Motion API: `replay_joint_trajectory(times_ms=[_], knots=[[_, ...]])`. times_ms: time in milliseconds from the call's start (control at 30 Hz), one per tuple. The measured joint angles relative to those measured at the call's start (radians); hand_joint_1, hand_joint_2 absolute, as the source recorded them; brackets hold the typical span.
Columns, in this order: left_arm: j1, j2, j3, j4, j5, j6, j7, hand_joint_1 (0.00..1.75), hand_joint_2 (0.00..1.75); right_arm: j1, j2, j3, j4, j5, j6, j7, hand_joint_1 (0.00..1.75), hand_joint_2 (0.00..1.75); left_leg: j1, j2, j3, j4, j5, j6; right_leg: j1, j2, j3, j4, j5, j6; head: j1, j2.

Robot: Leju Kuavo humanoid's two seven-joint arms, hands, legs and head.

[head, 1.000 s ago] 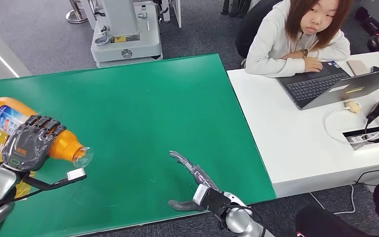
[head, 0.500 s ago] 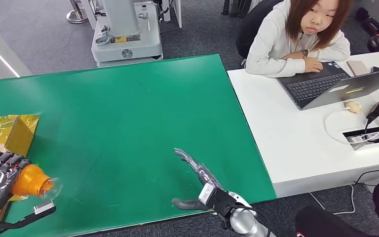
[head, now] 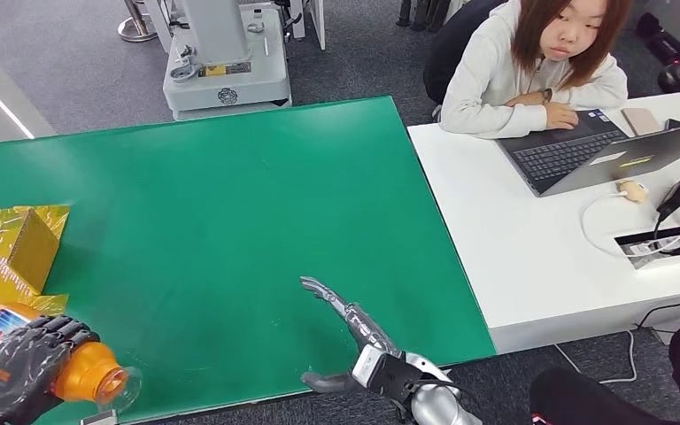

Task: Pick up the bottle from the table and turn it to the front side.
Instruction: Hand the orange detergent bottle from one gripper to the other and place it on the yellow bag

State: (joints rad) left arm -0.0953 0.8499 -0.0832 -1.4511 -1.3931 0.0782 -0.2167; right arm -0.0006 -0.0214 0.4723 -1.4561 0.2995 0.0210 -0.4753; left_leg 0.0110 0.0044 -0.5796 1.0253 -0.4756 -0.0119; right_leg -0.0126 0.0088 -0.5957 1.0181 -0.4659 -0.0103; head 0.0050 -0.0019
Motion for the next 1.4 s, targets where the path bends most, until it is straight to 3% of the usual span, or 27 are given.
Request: replay_joint_trajectory(times_ms=[67,267,500,667,933,1033,1067,1167,1200,1400], knots=[[-0.003,-0.01,-0.003,0.001,0.004,-0.001,0.0,1.75,1.75,0.0,0.0,0.0,0.0,0.0,0.0,-0.001,0.0,1.75,0.0,0.0,0.0,0.0,0.0,0.0,0.0,0.0,0.0,0.0,0.0,0.0,0.0,0.0],[-0.141,-0.148,-0.103,0.182,-0.044,0.047,0.063,1.75,1.75,-0.003,0.0,0.012,-0.009,0.015,0.001,0.004,0.0,1.75,0.0,-0.004,0.0,0.001,0.001,0.0,0.0,-0.004,0.001,0.0,0.0,0.0,0.0,0.0],[-0.341,-0.281,-0.249,0.486,-0.165,0.13,0.241,1.75,1.75,-0.036,0.005,0.033,-0.005,0.012,0.0,0.03,0.0,1.75,0.0,-0.005,0.0,0.001,0.002,0.0,0.0,-0.005,0.001,0.0,0.001,-0.001,0.0,0.0],[-0.42,-0.339,-0.373,0.649,-0.172,0.142,0.379,1.74,1.75,-0.05,0.009,0.051,0.009,0.005,0.0,0.035,0.0,1.75,0.0,-0.004,0.0,0.001,0.002,0.0,0.0,-0.004,0.001,0.0,0.001,-0.001,0.0,0.0],[-0.479,-0.415,-0.438,0.837,-0.172,0.136,0.411,1.74,1.75,-0.079,0.011,0.087,0.035,-0.008,-0.004,0.039,0.0,1.75,0.0,-0.004,0.0,0.001,0.002,0.0,0.0,-0.005,0.001,0.0,0.001,-0.001,0.0,0.0],[-0.512,-0.436,-0.44,0.908,-0.173,0.111,0.405,1.46,1.75,-0.084,0.011,0.096,0.041,-0.019,-0.008,0.045,0.0,1.75,0.0,-0.004,0.0,0.001,0.002,-0.001,0.0,-0.005,0.001,0.001,0.001,-0.001,0.0,0.0],[-0.522,-0.441,-0.441,0.929,-0.174,0.104,0.408,1.25,1.75,-0.084,0.011,0.099,0.042,-0.022,-0.011,0.047,0.0,1.75,0.0,-0.004,0.0,0.001,0.002,-0.001,0.0,-0.005,0.001,0.001,0.001,-0.001,0.0,0.0],[-0.549,-0.454,-0.442,0.987,-0.174,0.084,0.426,0.21,1.75,-0.084,0.011,0.106,0.042,-0.024,-0.022,0.055,0.0,1.75,0.0,-0.004,0.001,0.001,0.003,-0.001,0.0,-0.004,0.001,0.002,0.001,-0.001,0.0,0.0],[-0.556,-0.457,-0.443,1.003,-0.174,0.081,0.431,0.0,1.75,-0.084,0.011,0.107,0.042,-0.024,-0.024,0.058,0.0,1.75,0.0,-0.004,0.001,0.001,0.003,-0.001,0.0,-0.004,0.001,0.002,0.001,-0.001,0.0,0.0],[-0.574,-0.467,-0.45,1.063,-0.174,0.102,0.462,0.0,1.75,-0.079,0.012,0.11,0.041,-0.02,-0.032,0.073,0.0,1.75,0.0,-0.004,0.001,0.001,0.003,-0.002,0.0,-0.004,0.001,0.002,0.001,-0.001,0.0,0.0]])
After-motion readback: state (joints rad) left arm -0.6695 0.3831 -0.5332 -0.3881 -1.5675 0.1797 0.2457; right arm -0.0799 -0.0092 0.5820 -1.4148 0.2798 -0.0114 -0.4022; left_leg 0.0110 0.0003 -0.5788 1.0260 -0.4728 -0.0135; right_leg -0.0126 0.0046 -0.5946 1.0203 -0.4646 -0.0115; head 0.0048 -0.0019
